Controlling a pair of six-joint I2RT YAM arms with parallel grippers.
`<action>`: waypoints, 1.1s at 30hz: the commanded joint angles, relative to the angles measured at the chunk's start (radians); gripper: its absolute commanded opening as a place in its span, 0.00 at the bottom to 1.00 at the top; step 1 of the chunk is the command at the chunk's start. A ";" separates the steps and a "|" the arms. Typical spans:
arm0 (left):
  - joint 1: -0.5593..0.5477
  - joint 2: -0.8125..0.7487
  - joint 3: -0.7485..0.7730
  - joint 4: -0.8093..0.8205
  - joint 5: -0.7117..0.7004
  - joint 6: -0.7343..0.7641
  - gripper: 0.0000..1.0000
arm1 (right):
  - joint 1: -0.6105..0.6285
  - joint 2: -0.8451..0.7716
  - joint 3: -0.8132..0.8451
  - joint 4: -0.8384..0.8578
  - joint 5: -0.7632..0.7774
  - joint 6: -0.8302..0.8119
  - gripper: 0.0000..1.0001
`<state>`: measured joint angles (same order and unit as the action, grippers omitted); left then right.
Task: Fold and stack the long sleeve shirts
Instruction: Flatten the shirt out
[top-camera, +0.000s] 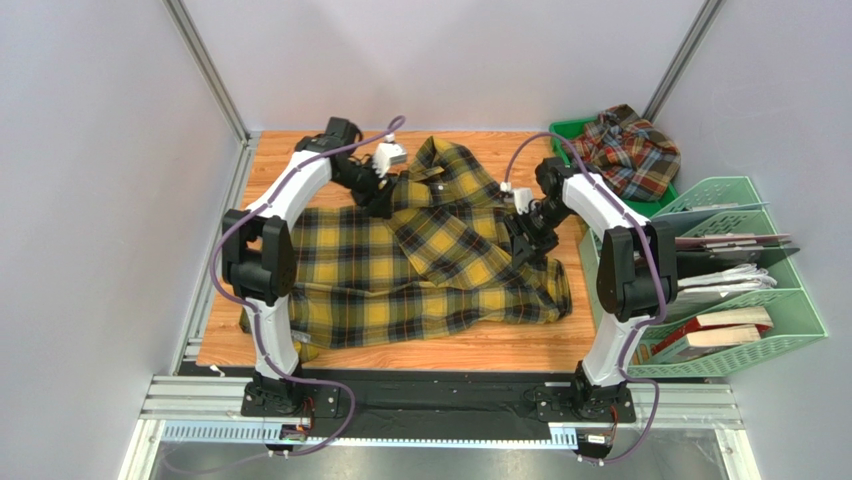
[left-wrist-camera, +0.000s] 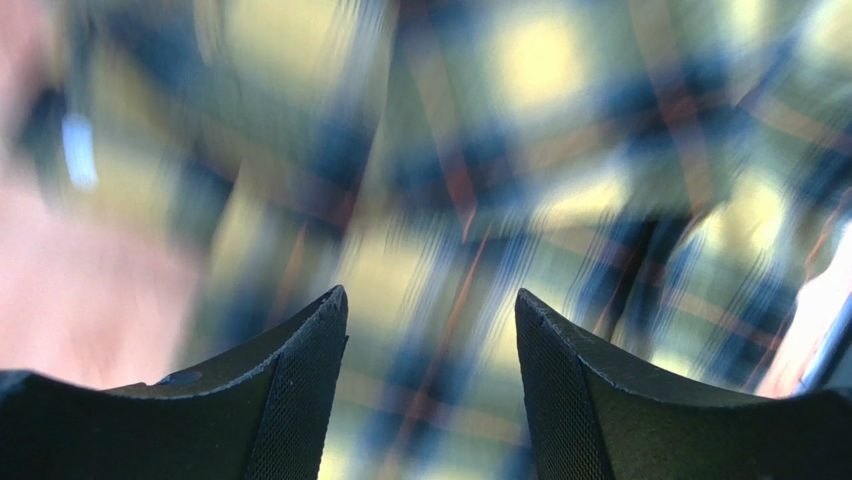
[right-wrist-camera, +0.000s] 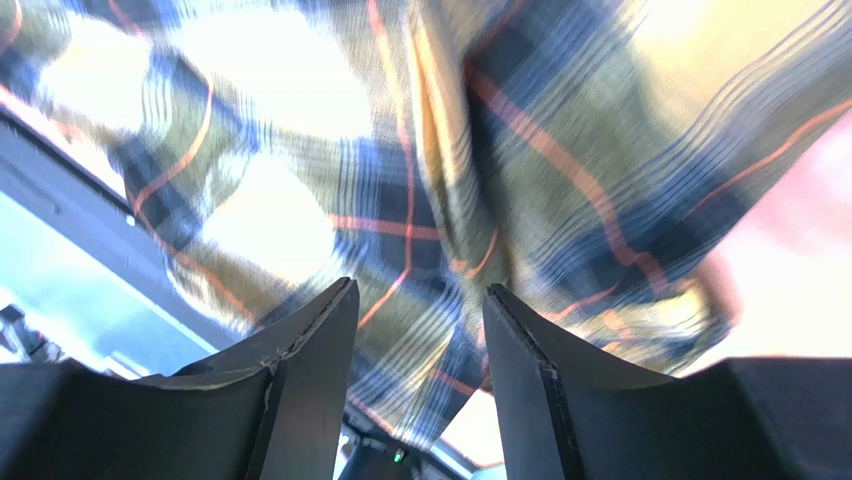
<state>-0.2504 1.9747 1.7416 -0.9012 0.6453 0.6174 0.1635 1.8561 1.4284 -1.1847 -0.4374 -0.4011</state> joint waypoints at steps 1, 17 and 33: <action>0.173 -0.085 -0.092 -0.085 -0.140 -0.059 0.69 | 0.036 0.086 0.073 0.042 0.008 0.047 0.55; 0.318 0.263 0.110 -0.402 -0.478 -0.025 0.54 | 0.071 0.417 0.288 0.053 0.101 0.102 0.52; 0.336 0.564 0.690 -0.273 -0.523 -0.039 0.32 | 0.053 0.640 0.733 0.028 0.186 0.097 0.47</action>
<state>0.0765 2.6289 2.5137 -1.3415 0.1093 0.5804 0.2276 2.4237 2.0766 -1.3491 -0.3779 -0.2657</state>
